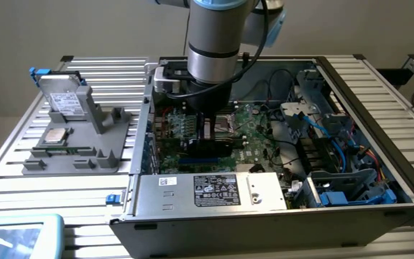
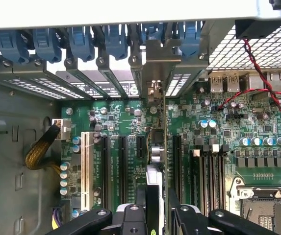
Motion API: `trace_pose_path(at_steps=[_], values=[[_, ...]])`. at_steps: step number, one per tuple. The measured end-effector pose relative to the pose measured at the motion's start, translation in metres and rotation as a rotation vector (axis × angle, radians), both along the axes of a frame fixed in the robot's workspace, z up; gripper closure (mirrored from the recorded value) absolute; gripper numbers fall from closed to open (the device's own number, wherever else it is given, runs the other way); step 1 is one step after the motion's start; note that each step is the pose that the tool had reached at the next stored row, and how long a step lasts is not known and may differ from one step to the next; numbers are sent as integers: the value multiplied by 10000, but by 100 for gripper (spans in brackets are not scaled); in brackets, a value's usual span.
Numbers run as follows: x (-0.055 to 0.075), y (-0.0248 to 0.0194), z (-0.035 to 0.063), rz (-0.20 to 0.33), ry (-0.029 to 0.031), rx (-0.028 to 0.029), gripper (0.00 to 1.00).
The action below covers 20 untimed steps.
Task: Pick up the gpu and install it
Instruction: 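Insert the gpu into the slot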
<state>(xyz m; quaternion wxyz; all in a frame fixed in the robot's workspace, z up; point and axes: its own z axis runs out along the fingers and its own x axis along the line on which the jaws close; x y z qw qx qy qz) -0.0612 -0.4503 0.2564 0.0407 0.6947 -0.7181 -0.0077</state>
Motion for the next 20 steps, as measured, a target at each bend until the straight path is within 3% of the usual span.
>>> trace_pose_path(at_steps=[20], values=[[-5,16,-19,0,-2,-11,73]])
